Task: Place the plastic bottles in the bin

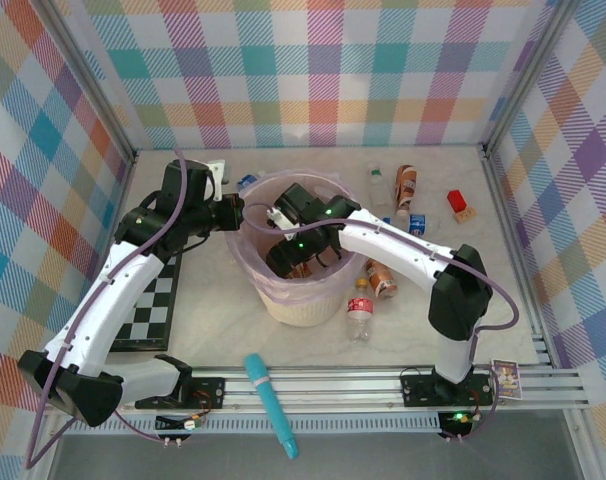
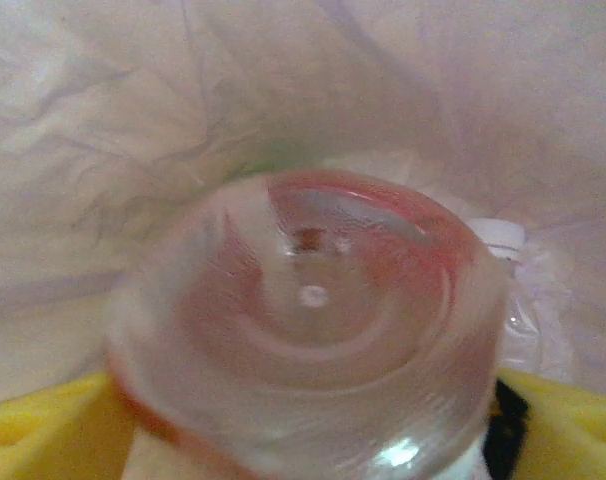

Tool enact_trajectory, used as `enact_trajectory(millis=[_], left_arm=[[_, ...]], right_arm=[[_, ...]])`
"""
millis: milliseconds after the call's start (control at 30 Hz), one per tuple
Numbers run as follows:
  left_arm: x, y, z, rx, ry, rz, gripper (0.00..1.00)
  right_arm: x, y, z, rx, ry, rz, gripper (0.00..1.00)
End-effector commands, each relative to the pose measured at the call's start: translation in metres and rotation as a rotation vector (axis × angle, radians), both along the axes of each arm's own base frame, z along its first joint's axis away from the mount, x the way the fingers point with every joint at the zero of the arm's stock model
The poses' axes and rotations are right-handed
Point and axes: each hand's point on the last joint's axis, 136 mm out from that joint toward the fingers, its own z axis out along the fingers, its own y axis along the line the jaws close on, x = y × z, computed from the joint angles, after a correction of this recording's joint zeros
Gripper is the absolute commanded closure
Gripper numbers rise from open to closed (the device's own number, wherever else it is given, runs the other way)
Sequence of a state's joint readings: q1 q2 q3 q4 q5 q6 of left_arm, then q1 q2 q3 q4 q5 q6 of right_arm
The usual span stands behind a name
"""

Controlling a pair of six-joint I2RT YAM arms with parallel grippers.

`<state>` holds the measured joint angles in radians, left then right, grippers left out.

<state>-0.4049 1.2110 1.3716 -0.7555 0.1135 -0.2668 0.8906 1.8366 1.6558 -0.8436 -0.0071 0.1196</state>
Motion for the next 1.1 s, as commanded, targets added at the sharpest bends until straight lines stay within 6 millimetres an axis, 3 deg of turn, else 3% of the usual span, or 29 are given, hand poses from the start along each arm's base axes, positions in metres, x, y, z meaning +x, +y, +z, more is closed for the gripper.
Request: enact_trajectory(millis=[0,133,400,533,667,833,933,1067], left_arm=[[0.003,-0.007,0.022,-0.052,-0.057,-0.012,1.00],[0.003,-0.006,0.023,-0.049,-0.059,-0.009,1.00],[0.004,-0.007,0.020,-0.046,-0.052,-0.010,1.00],[0.005,-0.007,0.020,-0.044,-0.053,-0.009,1.00],[0.007,-0.008,0.018,-0.044,-0.049,-0.012,1.00],[0.006,-0.008,0.020,-0.046,-0.049,-0.010,1.00],[0.006,-0.007,0.021,-0.047,-0.055,-0.009,1.00],[0.006,-0.007,0.019,-0.042,-0.049,-0.008,1.00]], right_arm=[[0.005,0.005,0.015,0.040,-0.038,0.005,0.08],[0.007,-0.001,0.046,0.054,-0.103,0.014,0.03],[0.007,-0.022,0.138,0.148,-0.288,0.004,0.01],[0.016,-0.048,0.183,0.187,-0.377,-0.070,0.01],[0.043,-0.097,0.202,0.173,-0.400,-0.236,0.01],[0.076,-0.186,0.191,0.155,-0.330,-0.546,0.01],[0.096,-0.233,0.166,0.203,-0.227,-0.730,0.01],[0.135,-0.288,0.115,0.145,-0.154,-0.882,0.01]])
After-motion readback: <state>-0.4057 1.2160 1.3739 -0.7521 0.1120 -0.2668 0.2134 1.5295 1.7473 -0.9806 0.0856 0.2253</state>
